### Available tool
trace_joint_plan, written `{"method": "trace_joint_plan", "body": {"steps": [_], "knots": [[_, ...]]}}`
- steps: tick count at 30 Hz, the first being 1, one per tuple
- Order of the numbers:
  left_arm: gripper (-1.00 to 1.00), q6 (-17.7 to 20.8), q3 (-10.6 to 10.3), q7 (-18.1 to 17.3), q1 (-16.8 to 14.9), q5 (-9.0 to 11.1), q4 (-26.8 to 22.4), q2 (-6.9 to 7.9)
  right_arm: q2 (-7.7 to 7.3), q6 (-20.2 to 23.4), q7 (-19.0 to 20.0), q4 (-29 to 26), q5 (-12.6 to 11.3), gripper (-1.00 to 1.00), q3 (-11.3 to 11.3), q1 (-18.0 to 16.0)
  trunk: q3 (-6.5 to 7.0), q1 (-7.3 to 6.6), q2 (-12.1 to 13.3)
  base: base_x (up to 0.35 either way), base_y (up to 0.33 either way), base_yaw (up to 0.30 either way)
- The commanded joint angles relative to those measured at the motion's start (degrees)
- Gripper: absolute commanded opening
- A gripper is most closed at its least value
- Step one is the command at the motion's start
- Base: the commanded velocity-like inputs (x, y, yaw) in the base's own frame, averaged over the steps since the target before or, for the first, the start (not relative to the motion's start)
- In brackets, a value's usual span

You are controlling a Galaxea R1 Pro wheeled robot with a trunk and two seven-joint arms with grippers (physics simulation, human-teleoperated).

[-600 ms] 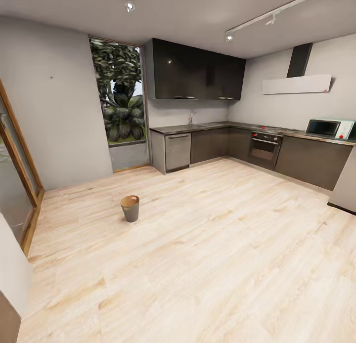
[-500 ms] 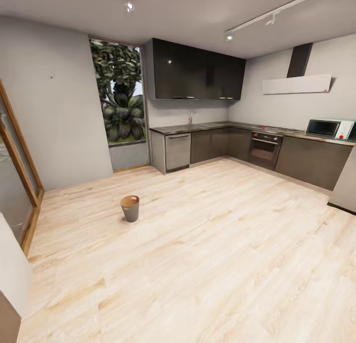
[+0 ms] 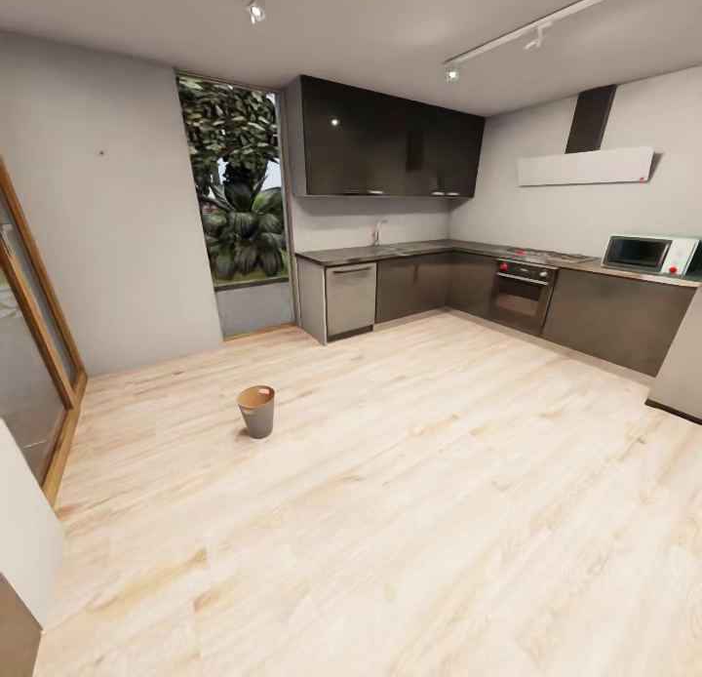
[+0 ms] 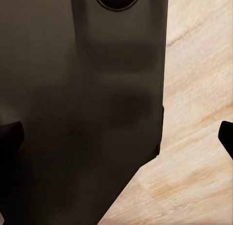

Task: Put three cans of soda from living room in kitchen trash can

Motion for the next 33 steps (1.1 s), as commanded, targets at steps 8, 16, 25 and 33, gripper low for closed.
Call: {"method": "trace_joint_plan", "body": {"steps": [8,16,25,33], "knots": [[1.00,-0.03,0.04,0.00,-0.03,0.00,0.08,0.00,0.01,-0.02,0.00,0.07,0.00,1.00,0.03,-0.02,0.00,0.00,0.00,0.000,0.000,0.000],[1.00,2.38,0.41,-2.29,-2.42,0.91,-2.14,-0.12,2.30,2.44,-1.14,-2.22,0.58,1.00,1.63,-2.48,0.00,0.00,0.00,0.000,0.000,0.000],[1.00,10.84,0.35,-5.62,-15.02,5.90,-12.72,-0.09,5.05,30.33,-1.17,-37.50,0.64,1.00,5.33,-14.30,-0.08,0.00,0.00,0.078,0.000,0.021],[1.00,10.43,0.37,-5.33,-16.95,7.73,-12.96,-0.17,5.11,30.92,-1.26,-38.61,0.69,1.00,7.37,-15.87,-0.56,0.00,0.00,0.269,0.000,0.141]]}}
